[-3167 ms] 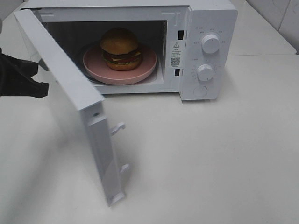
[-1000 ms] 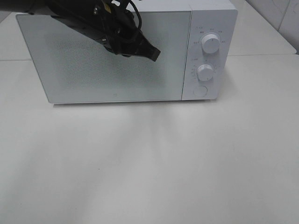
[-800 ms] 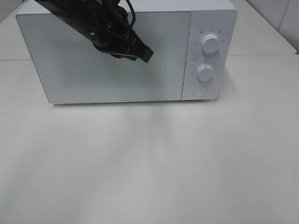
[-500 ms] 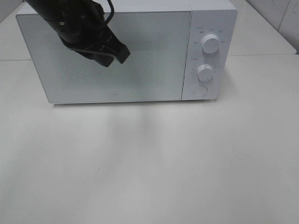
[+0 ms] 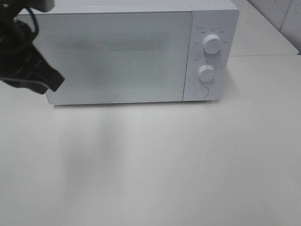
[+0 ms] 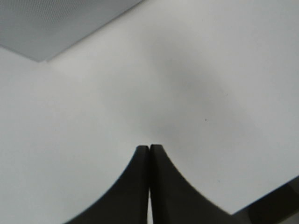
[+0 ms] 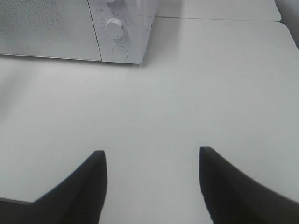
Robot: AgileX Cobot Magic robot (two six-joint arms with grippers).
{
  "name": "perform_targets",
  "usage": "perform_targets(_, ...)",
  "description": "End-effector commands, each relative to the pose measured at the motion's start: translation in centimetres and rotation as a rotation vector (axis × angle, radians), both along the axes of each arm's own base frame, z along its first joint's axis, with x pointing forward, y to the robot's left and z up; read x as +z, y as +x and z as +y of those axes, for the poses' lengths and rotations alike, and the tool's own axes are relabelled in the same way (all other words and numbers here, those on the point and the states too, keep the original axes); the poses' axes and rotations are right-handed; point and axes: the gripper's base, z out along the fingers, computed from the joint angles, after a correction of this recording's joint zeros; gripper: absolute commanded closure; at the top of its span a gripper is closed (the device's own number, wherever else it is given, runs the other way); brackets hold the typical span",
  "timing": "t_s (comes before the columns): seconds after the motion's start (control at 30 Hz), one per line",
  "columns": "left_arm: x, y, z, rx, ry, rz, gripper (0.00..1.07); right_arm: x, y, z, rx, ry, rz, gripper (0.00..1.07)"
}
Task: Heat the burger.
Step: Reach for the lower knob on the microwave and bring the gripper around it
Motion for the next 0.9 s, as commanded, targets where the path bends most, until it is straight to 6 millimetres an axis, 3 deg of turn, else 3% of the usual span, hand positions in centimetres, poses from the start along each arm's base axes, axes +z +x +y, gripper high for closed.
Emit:
perform_targets(0.03,-0.2,-3.2,3.0,0.036,-0.045,0.036,1.06,0.0,-0.3,0.0,0.003,0.005,-0.034,0.51)
perform_targets(0.1,-0.3,-4.1,3.7,0.042,-0.054,0.04,1.06,0.0,-0.3,0.0,0.003,0.005,-0.034,0.51)
perform_targets(0.13,-0.6,-5.8,5.0,0.061,-0.065,0.046,1.06,0.0,-0.3,0.0,0.003,0.005,-0.034,0.51)
perform_targets(0.17,-0.6,-5.8,5.0,0.061,-0.065,0.046,1.06,0.0,-0.3,0.0,0.003,0.005,-0.034,0.51)
perform_targets(0.2,-0.6,-7.6,6.3,0.083,-0.075,0.028,1.06,0.0,-0.3,0.0,0.003,0.005,-0.034,0.51)
perform_targets(0.27,-0.6,-8.5,7.0,0.095,-0.078,0.019,1.06,0.0,-0.3,0.0,0.003,0.005,-0.034,0.51)
perform_targets(0.33,-0.9,-11.1,8.6,0.112,-0.083,-0.01,1.06,0.0,-0.3,0.0,0.003,0.005,-0.034,0.51)
perform_targets(0.37,-0.9,-11.1,8.6,0.112,-0.083,-0.01,1.06,0.0,-0.3,0.0,0.003,0.005,-0.034,0.51)
perform_targets(0.4,-1.3,-12.9,9.4,0.086,-0.078,-0.026,1.06,0.0,-0.3,0.0,0.003,0.005,-0.034,0.51)
perform_targets(0.47,-1.4,-13.8,9.7,0.073,-0.082,-0.036,1.06,0.0,-0.3,0.0,0.003,0.005,-0.034,0.51)
perform_targets(0.5,-1.5,-15.6,10.2,0.048,-0.105,-0.058,1.06,0.0,-0.3,0.0,0.003,0.005,-0.034,0.51)
perform_targets(0.53,-1.5,-15.6,10.2,0.048,-0.105,-0.058,1.06,0.0,-0.3,0.0,0.003,0.005,-0.034,0.51)
perform_targets(0.57,-1.4,-17.3,10.6,0.03,-0.14,-0.102,1.06,0.0,-0.3,0.0,0.003,0.005,-0.034,0.51)
perform_targets(0.63,-1.4,-17.9,10.8,0.025,-0.157,-0.123,1.06,0.0,-0.3,0.0,0.003,0.005,-0.034,0.51)
perform_targets(0.67,-1.1,-19.3,11.2,0.01,-0.197,-0.19,1.06,0.0,-0.3,0.0,0.003,0.005,-0.034,0.51)
perform_targets(0.9,-0.3,-23.3,12.5,-0.092,-0.271,-0.449,1.06,0.0,-0.3,0.0,0.003,0.005,-0.034,0.51)
